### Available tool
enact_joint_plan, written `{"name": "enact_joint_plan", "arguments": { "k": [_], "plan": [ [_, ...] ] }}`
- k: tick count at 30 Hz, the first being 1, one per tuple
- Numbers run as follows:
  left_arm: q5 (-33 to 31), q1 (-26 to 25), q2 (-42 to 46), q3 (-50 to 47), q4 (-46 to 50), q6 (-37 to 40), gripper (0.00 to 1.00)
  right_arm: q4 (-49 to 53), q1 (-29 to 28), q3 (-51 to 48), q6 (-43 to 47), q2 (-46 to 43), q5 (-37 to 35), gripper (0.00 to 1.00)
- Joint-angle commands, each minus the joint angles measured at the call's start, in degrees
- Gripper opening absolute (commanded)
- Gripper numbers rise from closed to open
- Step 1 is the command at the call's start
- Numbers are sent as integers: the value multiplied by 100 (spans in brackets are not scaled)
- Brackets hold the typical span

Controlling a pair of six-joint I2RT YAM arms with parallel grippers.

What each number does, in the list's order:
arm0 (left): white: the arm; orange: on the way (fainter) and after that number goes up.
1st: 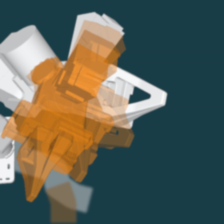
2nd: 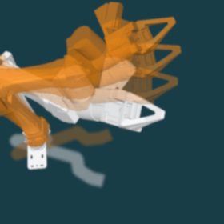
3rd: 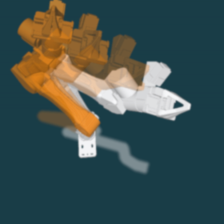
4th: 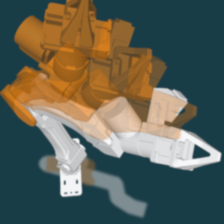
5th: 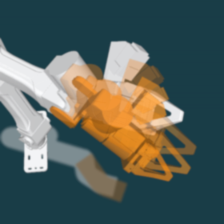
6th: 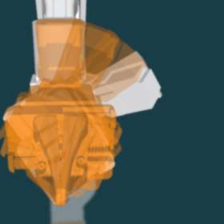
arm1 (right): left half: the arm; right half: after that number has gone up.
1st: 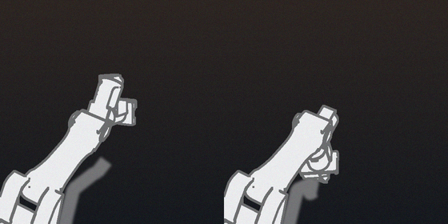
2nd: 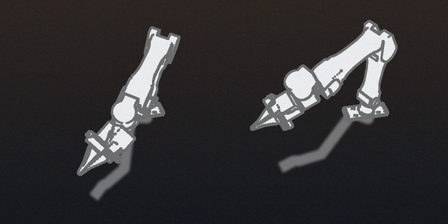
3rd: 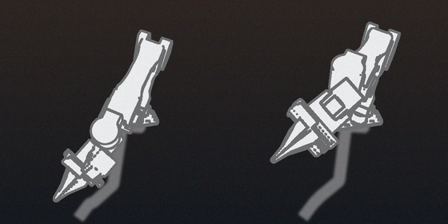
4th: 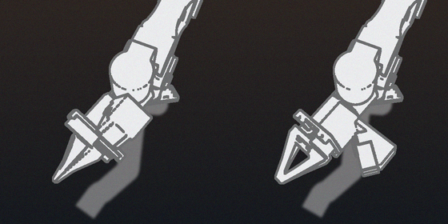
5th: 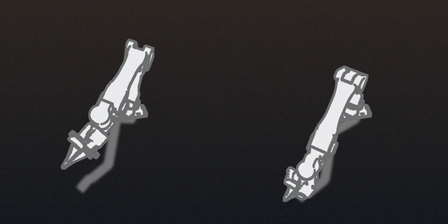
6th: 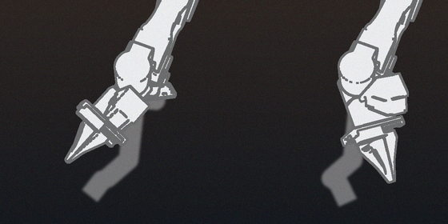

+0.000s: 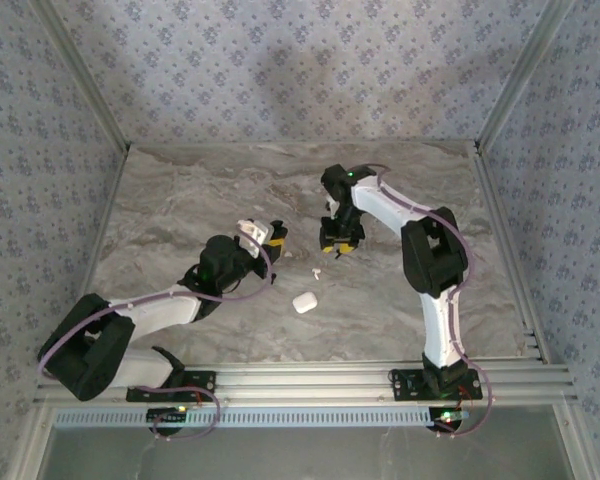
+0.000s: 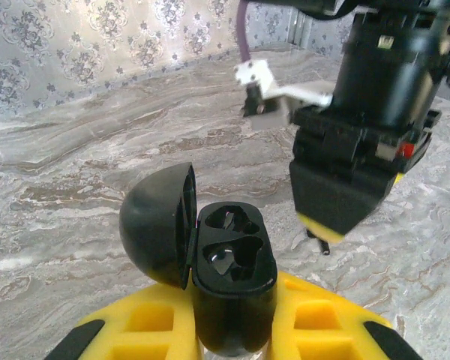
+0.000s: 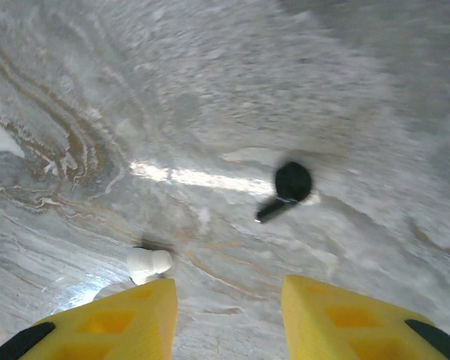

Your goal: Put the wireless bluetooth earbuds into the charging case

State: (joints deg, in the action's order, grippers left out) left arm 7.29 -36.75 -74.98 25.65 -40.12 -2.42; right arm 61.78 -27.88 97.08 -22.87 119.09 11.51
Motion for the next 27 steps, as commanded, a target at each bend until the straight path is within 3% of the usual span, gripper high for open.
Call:
{"name": "enact_joint_plan", "arguments": {
  "k": [1, 27],
  "plan": [
    [134, 19, 156, -20, -14, 84, 18, 367, 133, 74, -630, -50, -364, 43],
    [172, 14, 69, -16, -60, 26, 18, -417, 249, 248, -700, 772, -17, 33]
  ]
}}
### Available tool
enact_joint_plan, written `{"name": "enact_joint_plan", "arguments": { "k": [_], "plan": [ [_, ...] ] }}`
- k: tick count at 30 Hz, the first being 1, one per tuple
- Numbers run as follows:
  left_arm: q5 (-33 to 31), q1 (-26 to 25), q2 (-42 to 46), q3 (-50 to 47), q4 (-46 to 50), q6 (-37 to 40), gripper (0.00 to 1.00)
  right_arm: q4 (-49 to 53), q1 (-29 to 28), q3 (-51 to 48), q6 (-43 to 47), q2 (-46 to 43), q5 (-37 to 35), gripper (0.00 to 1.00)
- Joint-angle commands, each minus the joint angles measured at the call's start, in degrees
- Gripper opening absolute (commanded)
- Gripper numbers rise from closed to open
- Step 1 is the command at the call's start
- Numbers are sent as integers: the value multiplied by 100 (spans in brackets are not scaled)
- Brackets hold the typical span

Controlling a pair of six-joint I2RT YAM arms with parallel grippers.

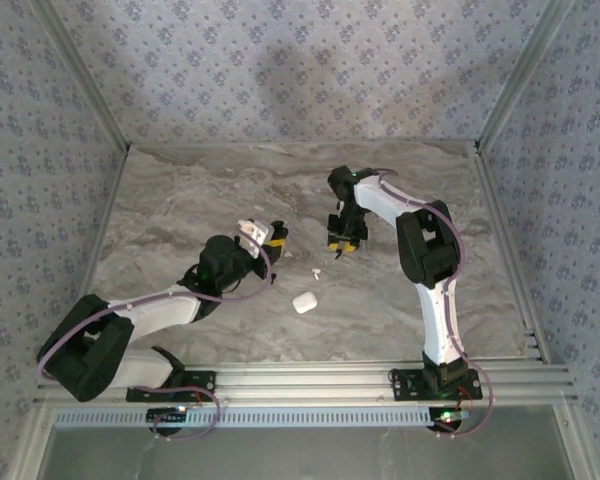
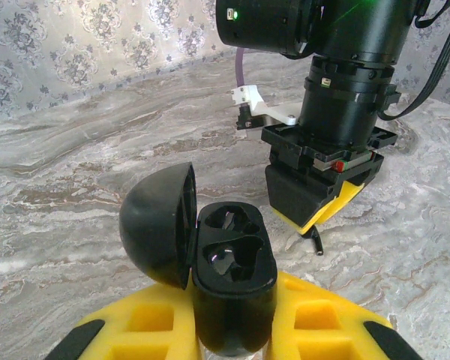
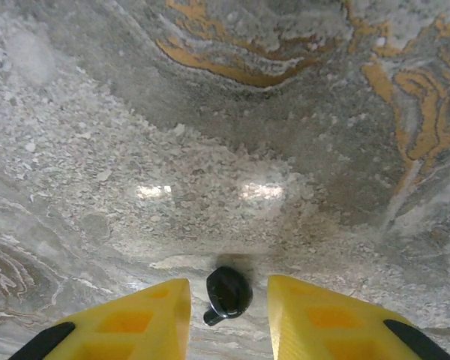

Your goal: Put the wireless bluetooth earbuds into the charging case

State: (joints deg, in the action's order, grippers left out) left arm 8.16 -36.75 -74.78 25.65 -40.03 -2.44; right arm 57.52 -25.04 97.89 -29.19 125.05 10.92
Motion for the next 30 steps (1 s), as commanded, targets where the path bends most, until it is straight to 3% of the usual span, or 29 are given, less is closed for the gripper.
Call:
{"name": "enact_joint_plan", "arguments": {
  "k": [1, 30],
  "plan": [
    [80, 14, 44, -16, -62, 24, 18, 13, -31, 177, -65, 186, 42, 32],
    [45, 13, 96, 10, 0, 67, 18, 444, -240, 247, 115, 309, -611, 29]
  ]
}}
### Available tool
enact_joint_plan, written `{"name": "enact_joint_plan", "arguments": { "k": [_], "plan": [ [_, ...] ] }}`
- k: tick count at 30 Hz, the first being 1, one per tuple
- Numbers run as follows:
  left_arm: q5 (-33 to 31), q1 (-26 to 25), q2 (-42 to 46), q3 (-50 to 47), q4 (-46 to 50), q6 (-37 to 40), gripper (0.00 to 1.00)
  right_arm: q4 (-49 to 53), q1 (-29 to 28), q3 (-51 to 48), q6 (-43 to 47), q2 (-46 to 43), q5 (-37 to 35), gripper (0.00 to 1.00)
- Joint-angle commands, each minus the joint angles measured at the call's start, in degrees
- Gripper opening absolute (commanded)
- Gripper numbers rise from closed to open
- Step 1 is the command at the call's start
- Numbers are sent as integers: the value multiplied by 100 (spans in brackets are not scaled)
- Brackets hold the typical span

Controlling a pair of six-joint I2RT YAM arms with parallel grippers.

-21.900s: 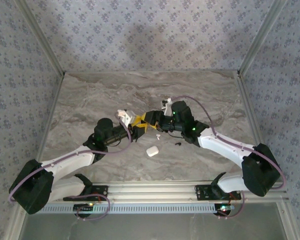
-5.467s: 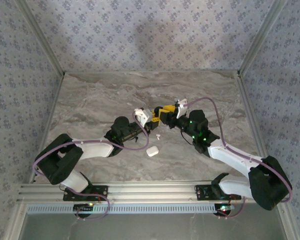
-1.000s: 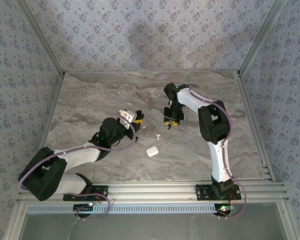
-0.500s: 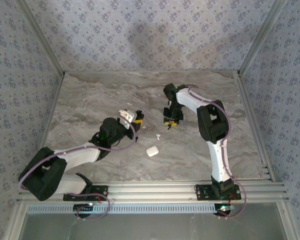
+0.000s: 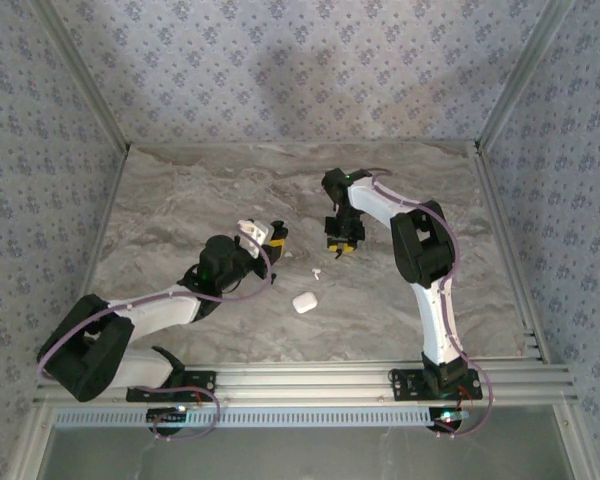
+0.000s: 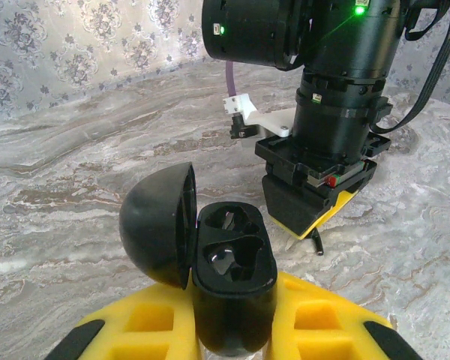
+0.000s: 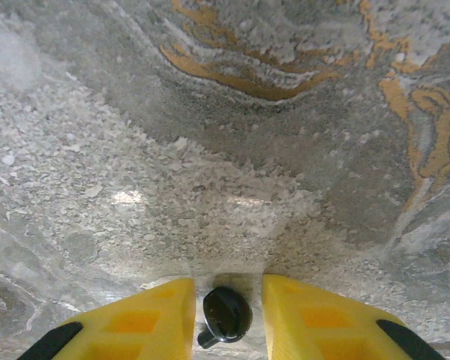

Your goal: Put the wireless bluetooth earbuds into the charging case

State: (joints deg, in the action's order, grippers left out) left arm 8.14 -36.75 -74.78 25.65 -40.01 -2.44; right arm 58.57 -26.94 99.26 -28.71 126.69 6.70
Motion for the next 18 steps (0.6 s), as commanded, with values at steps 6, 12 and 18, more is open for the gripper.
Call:
{"name": "enact_joint_plan", "arguments": {
  "k": [6, 12, 18],
  "plan": [
    [21, 14, 131, 1, 37, 69, 18, 340, -81, 97, 88, 145, -236, 27],
    [12, 18, 132, 2, 56, 57, 18, 305, -127, 45, 129, 21, -370, 26],
    [71, 11, 49, 10, 22, 17, 18, -1, -134, -355, 133, -385, -409, 25]
  ]
}}
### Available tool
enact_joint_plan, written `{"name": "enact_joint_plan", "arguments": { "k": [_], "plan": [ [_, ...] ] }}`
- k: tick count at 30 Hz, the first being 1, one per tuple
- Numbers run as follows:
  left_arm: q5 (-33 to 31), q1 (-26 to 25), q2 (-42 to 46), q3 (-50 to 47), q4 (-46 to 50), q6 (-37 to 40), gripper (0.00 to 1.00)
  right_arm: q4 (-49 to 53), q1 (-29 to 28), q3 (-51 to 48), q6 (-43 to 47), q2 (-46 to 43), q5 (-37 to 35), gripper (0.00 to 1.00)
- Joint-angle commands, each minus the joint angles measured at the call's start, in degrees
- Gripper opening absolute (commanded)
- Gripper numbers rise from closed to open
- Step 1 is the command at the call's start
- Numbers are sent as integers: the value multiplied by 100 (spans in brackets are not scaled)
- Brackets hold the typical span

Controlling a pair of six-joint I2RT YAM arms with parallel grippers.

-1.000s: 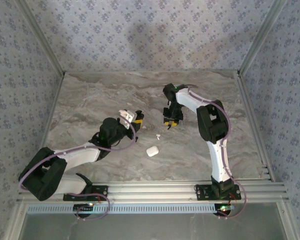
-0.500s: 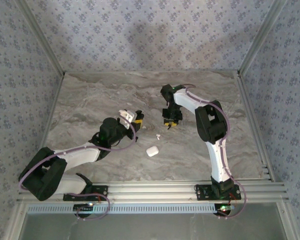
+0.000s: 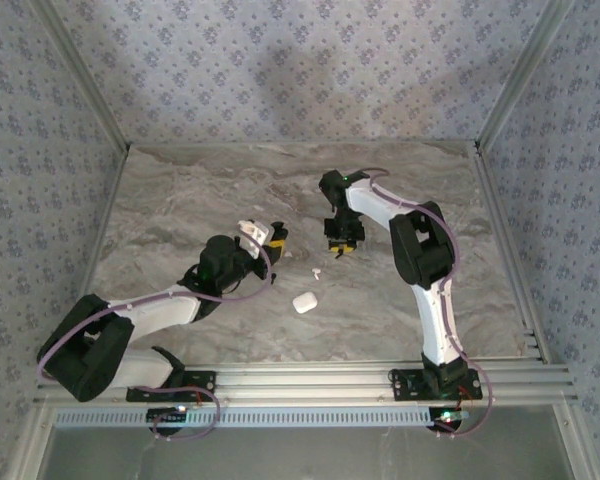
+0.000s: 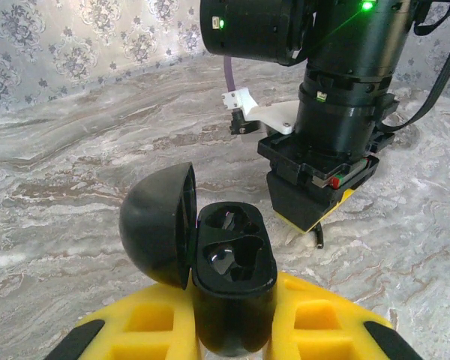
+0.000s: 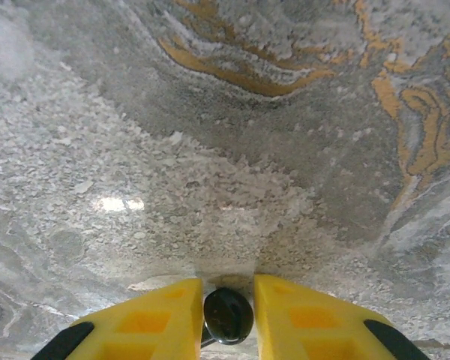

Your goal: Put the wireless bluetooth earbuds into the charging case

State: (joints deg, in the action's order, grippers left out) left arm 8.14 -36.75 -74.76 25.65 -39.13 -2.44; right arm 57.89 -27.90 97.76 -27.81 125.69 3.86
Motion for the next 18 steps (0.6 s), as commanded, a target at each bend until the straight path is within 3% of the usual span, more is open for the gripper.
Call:
{"name": "enact_joint_plan", "arguments": {
  "k": [1, 18],
  "plan": [
    [86, 18, 30, 10, -77, 8, 18, -4, -43, -273, 41, -359, -147, 25],
    [972, 13, -675, 284, -261, -322, 18, -1398, -150, -1672, 536, -1960, -613, 24]
  ]
}}
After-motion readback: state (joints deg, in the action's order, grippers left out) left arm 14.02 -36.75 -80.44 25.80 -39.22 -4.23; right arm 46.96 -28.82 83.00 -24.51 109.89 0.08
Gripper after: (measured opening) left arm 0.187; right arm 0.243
